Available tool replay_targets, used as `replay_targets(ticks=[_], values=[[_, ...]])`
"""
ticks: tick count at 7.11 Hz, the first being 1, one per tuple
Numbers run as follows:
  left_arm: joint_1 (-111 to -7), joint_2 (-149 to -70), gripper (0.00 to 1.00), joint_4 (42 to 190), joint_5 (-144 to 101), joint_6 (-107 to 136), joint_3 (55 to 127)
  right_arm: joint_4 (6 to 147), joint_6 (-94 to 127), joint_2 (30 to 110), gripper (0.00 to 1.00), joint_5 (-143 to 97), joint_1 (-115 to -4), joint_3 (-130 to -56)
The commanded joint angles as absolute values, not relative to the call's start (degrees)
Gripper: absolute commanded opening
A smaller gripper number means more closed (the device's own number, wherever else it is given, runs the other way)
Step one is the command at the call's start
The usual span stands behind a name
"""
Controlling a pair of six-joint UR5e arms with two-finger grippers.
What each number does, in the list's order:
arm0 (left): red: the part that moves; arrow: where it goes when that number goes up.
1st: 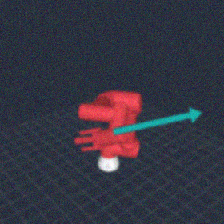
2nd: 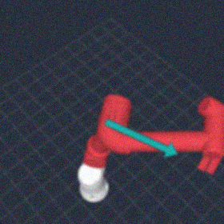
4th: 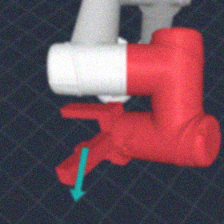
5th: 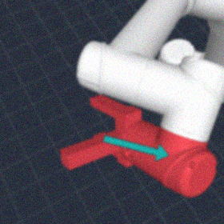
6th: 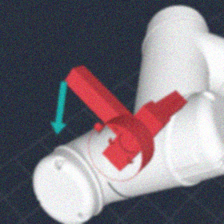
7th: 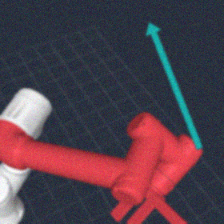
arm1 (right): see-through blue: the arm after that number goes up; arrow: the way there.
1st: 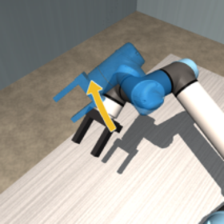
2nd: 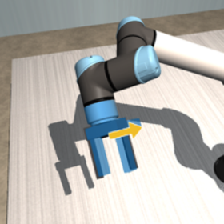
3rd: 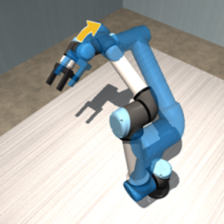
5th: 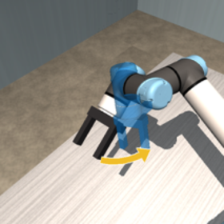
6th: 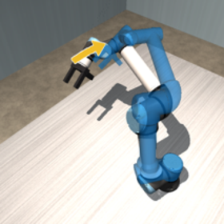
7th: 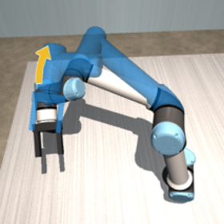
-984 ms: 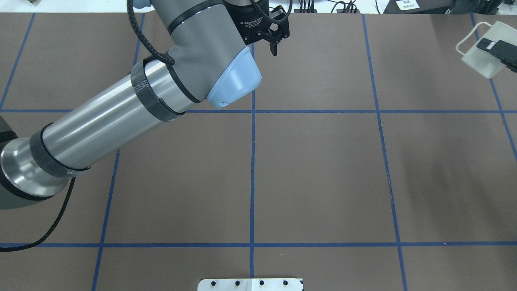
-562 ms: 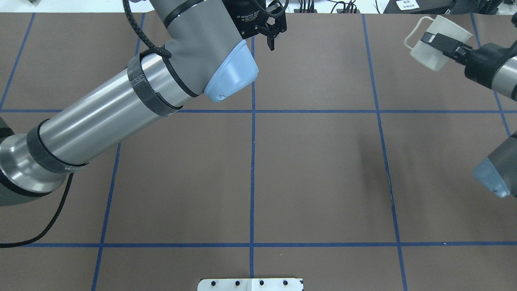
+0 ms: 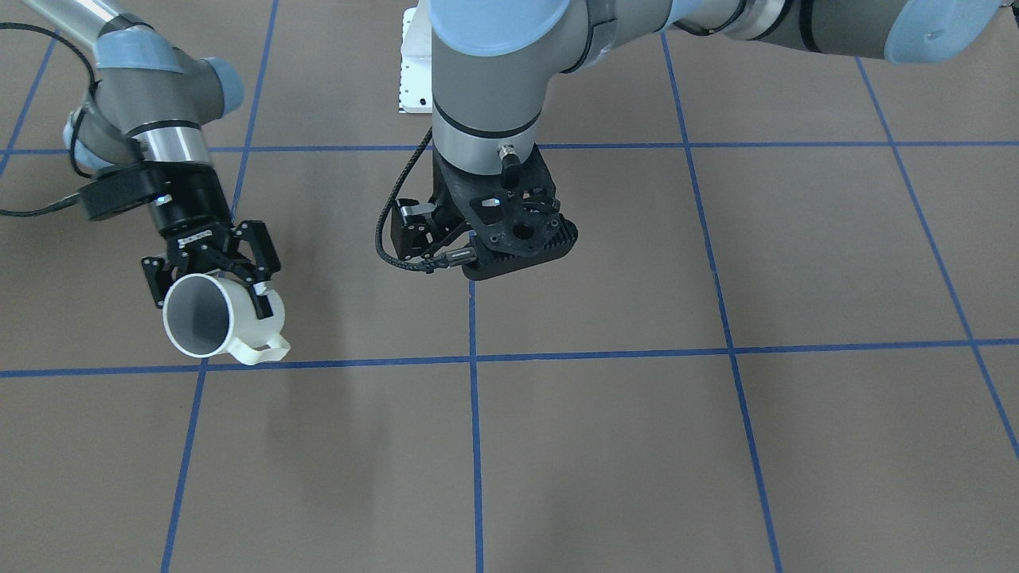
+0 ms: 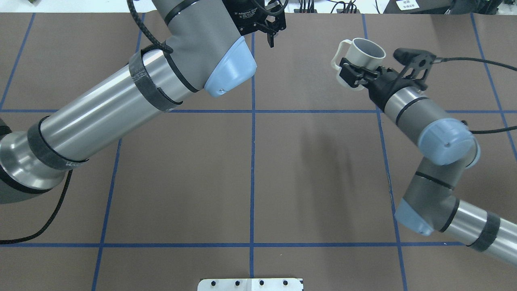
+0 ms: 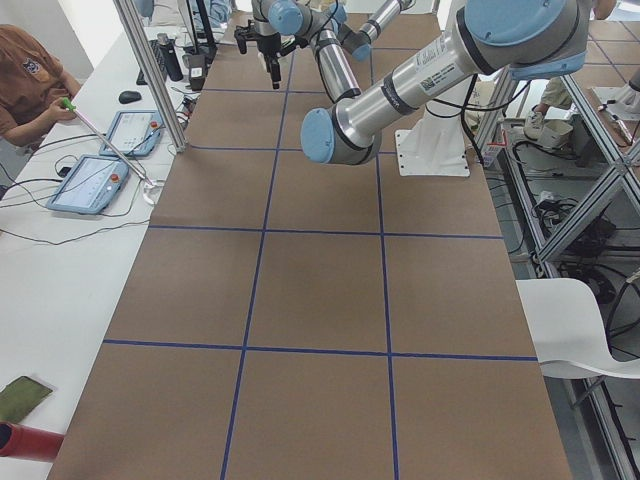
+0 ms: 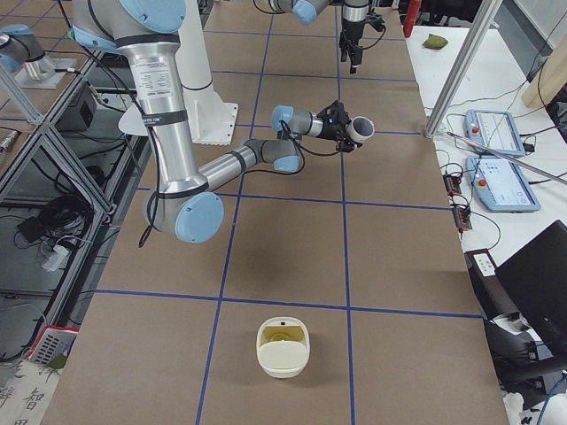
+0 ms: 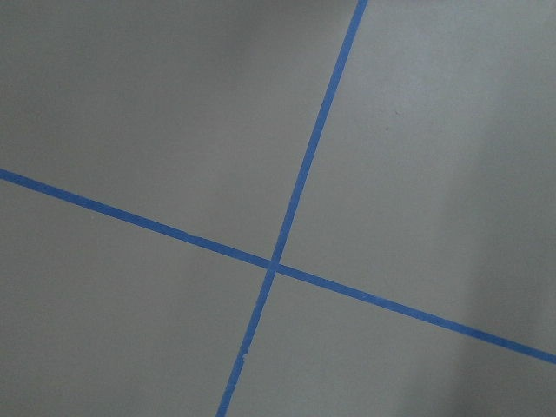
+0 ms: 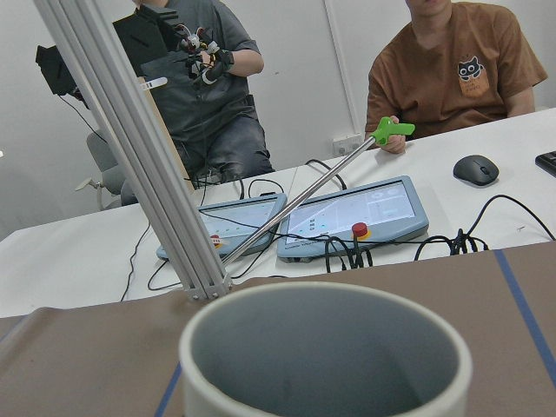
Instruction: Left arm hands cup to right arm to dump lemon
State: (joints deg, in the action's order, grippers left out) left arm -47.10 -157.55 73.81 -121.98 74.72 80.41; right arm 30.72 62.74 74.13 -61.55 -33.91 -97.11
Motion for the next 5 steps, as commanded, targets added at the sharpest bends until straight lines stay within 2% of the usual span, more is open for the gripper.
replay_targets(ticks=[1,3,5], values=[[-47.1,-157.8,0.98,74.2,-120.1,74.4,80.2,37.0,57.5,69.2,0.43,-52.4,-27.0,-96.8],[-47.5,-158.0,0.90,74.3,-120.1,74.4,79.5,36.9,52.1,67.6,0.43,-50.3,-24.4,-96.4],[-47.5,-160.6,0.87,73.6,-121.7,75.3,74.7,37.2,49.3,65.3,0.43,-44.3,-20.7,-95.3]])
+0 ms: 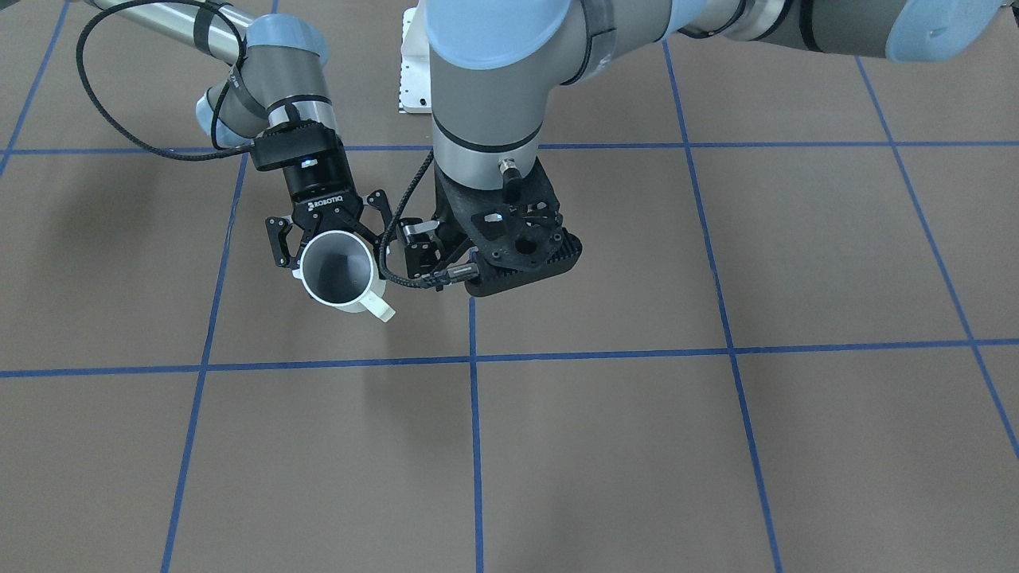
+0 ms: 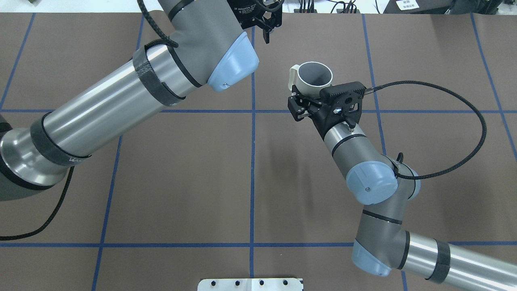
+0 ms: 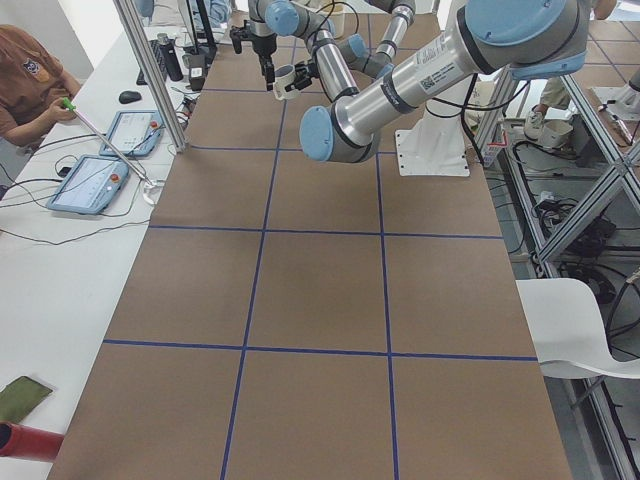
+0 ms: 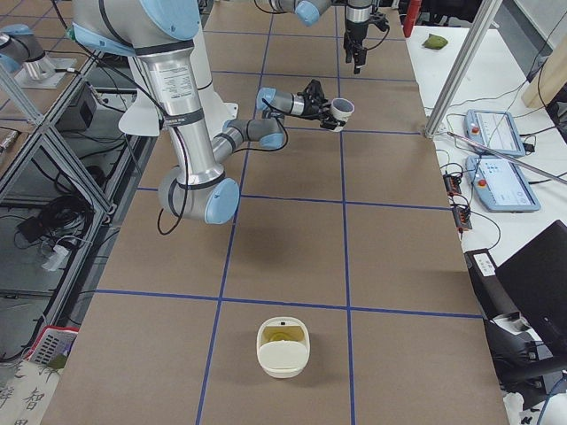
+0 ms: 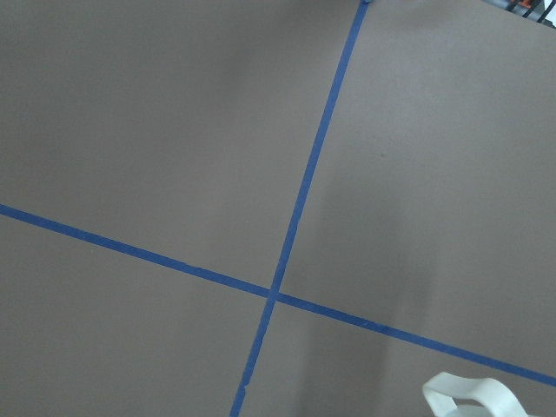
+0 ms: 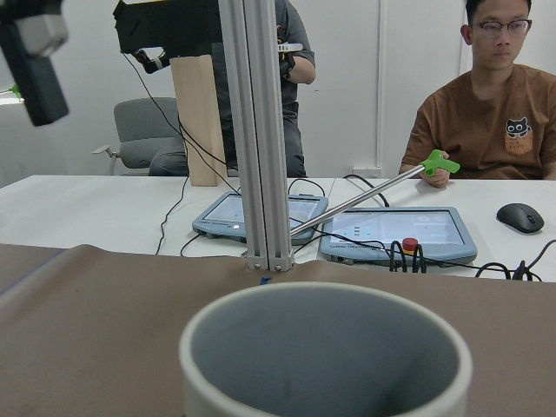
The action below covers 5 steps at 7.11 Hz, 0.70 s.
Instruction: Left arm hands cup to right arm to dump lemon
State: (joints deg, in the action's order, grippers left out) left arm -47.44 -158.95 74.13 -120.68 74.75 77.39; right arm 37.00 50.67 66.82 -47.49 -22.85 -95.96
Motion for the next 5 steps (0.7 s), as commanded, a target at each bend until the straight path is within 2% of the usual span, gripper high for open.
replay_targets(ticks=[1,3,5], values=[[-47.5,-160.8,0.87,73.8,-125.3,78.2,74.6,37.3,49.3,63.4,0.43,-41.4,-19.2,-93.7],[-47.2,-160.7,0.81,74.2,-129.6,82.7,74.6,37.3,49.4,62.1,0.45,-38.5,-18.1,-92.4],[-45.1,-160.6,0.80,74.3,-130.9,82.1,75.0,37.2,49.6,60.4,0.48,-36.6,-17.7,-90.9]])
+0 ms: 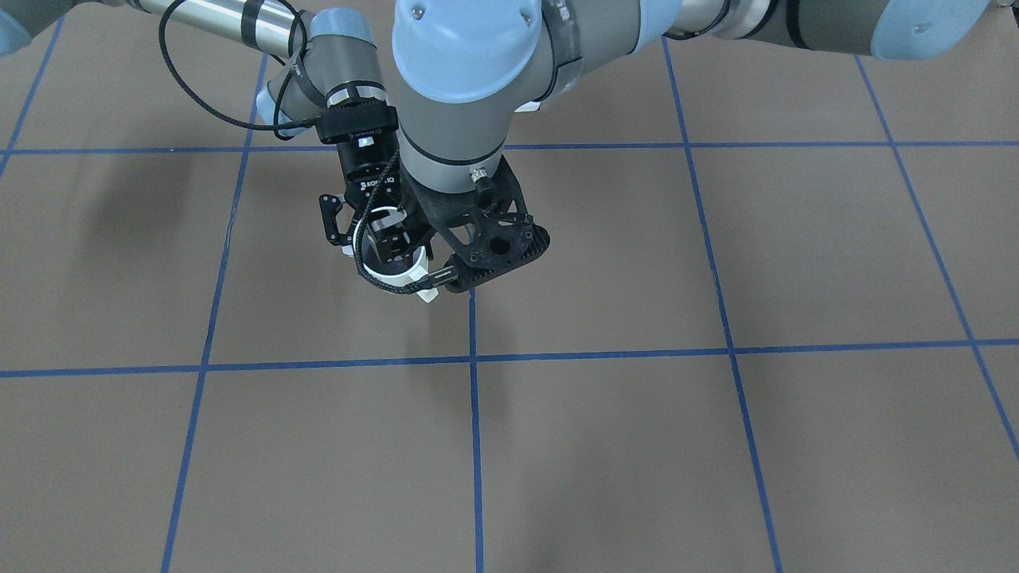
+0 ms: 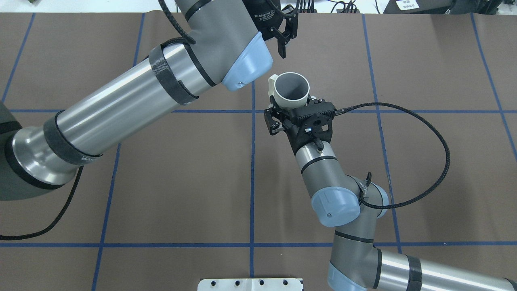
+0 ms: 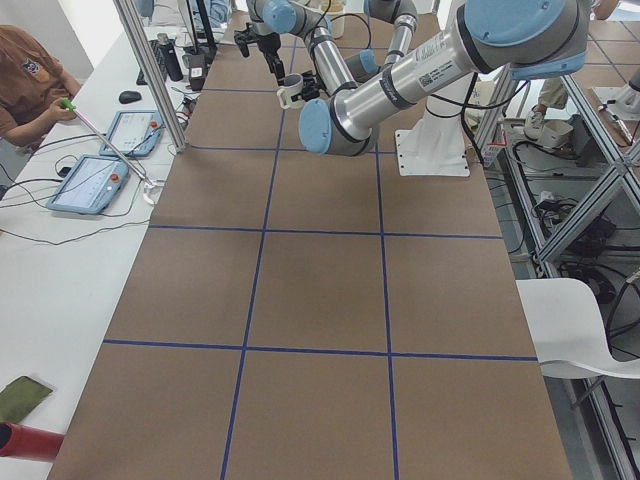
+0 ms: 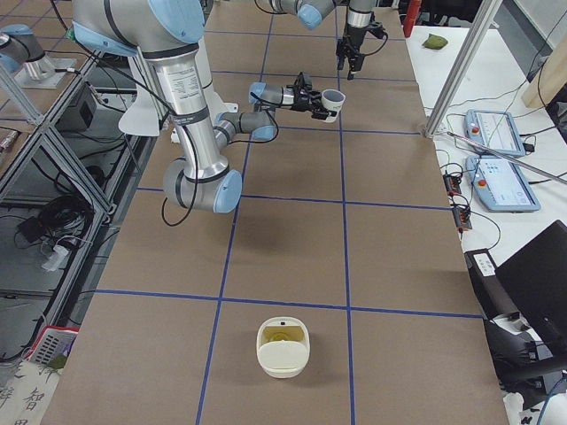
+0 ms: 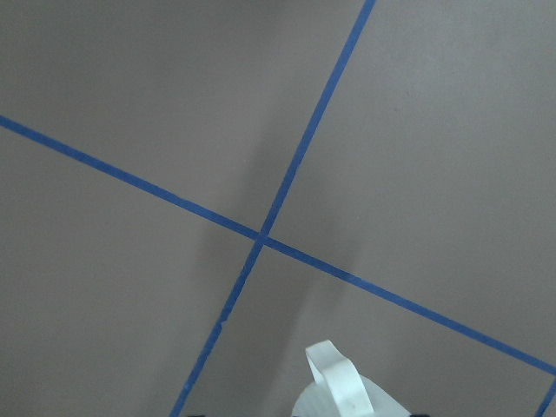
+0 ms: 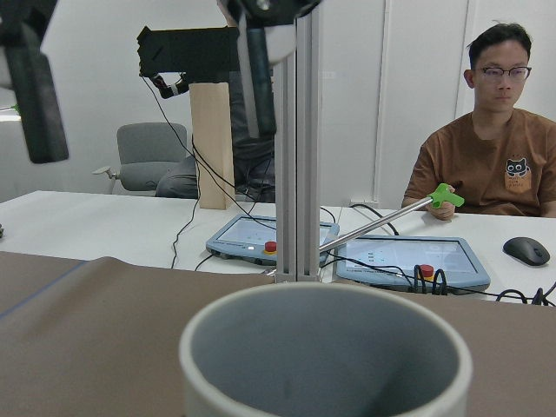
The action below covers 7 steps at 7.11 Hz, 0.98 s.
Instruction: Left arm hands cup to right arm to dump lemon
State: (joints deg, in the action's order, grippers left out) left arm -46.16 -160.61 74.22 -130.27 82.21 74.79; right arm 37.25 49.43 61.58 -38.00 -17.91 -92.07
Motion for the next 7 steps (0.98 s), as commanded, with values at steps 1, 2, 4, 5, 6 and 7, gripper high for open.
replay_targets(ticks=[1,2,4,5,6,7], values=[[-44.9,-160.4,0.79,74.4,-130.3,81.9,75.1,37.1,49.7,60.1,0.48,-34.6,-17.2,-90.3],[-44.5,-160.1,0.76,75.3,-130.3,81.8,75.1,37.1,49.6,59.9,0.48,-34.3,-16.9,-90.3],[-44.2,-160.0,0.71,75.4,-128.3,81.5,75.1,37.1,49.7,60.0,0.51,-33.2,-16.2,-90.3],[-43.9,-160.0,0.67,75.3,-127.3,81.4,75.0,37.1,49.7,60.0,0.51,-32.0,-15.7,-90.3],[-43.6,-159.4,0.66,75.3,-127.2,81.0,75.0,37.1,49.7,59.9,0.51,-31.6,-15.6,-90.3],[-43.2,-158.7,0.65,75.3,-127.1,81.0,75.0,37.1,49.6,60.0,0.52,-31.5,-15.6,-90.3]])
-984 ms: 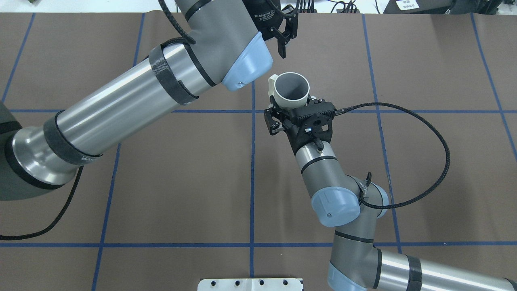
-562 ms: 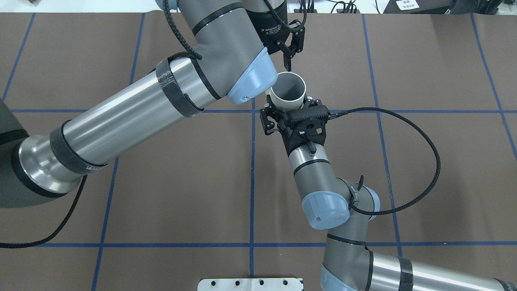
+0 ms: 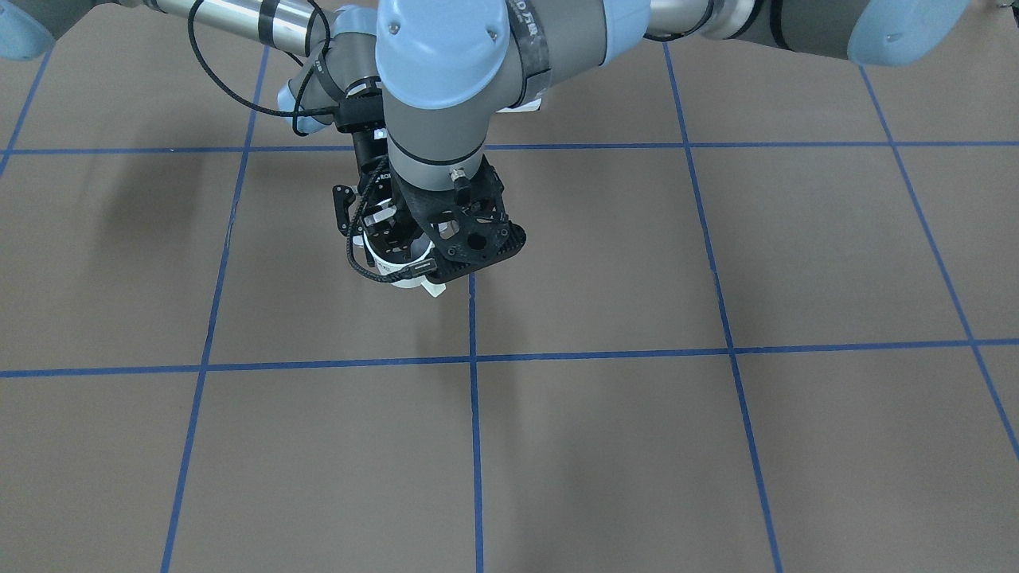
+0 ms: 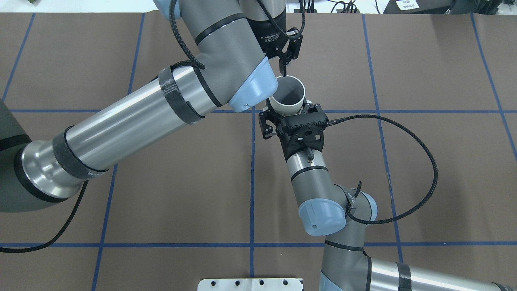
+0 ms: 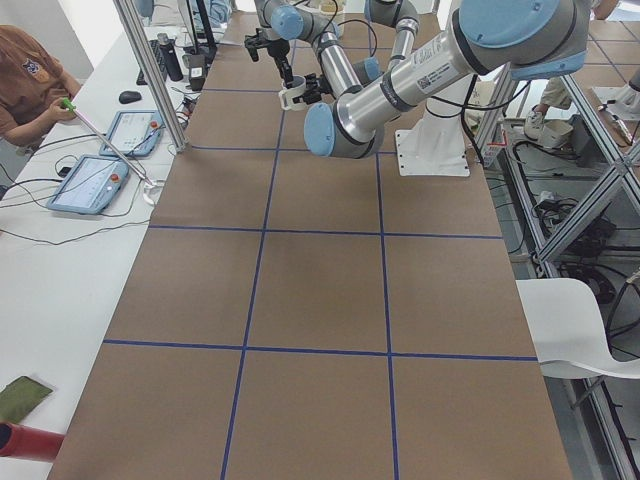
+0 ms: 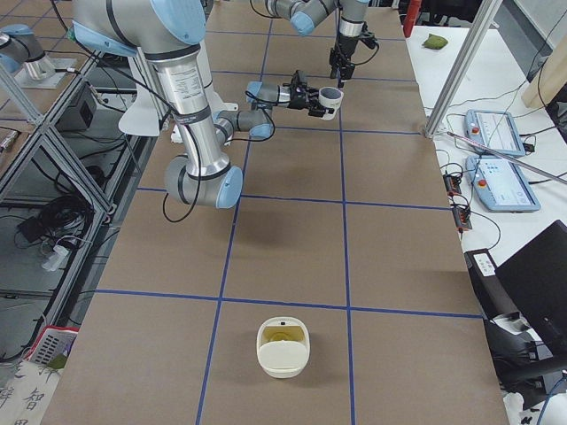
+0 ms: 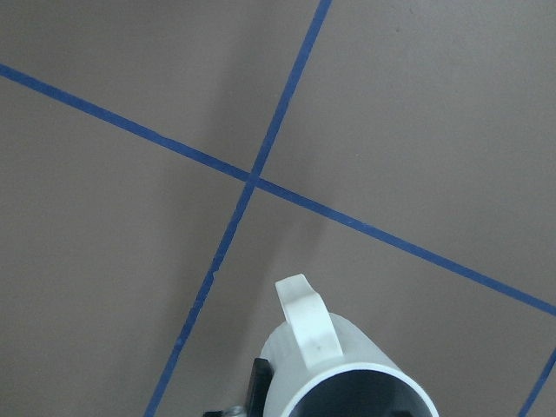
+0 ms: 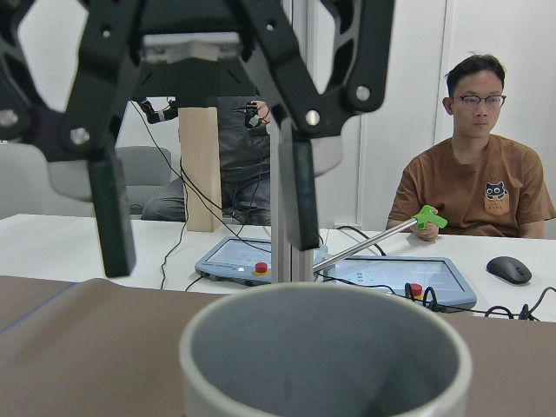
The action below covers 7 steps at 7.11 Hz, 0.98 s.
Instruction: Left arm hands cup to right arm to dump lemon
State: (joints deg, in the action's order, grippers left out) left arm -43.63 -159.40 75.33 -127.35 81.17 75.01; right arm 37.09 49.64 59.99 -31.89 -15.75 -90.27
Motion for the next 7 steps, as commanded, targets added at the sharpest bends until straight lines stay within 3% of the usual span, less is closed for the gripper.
replay_targets(ticks=[1,7], values=[[-43.1,-158.6,0.63,75.2,-127.0,80.9,75.0,37.2,49.6,60.1,0.53,-31.4,-15.6,-90.3],[-42.5,-158.6,0.60,75.0,-127.2,81.0,77.5,37.1,49.6,60.3,0.53,-31.3,-15.6,-90.3]])
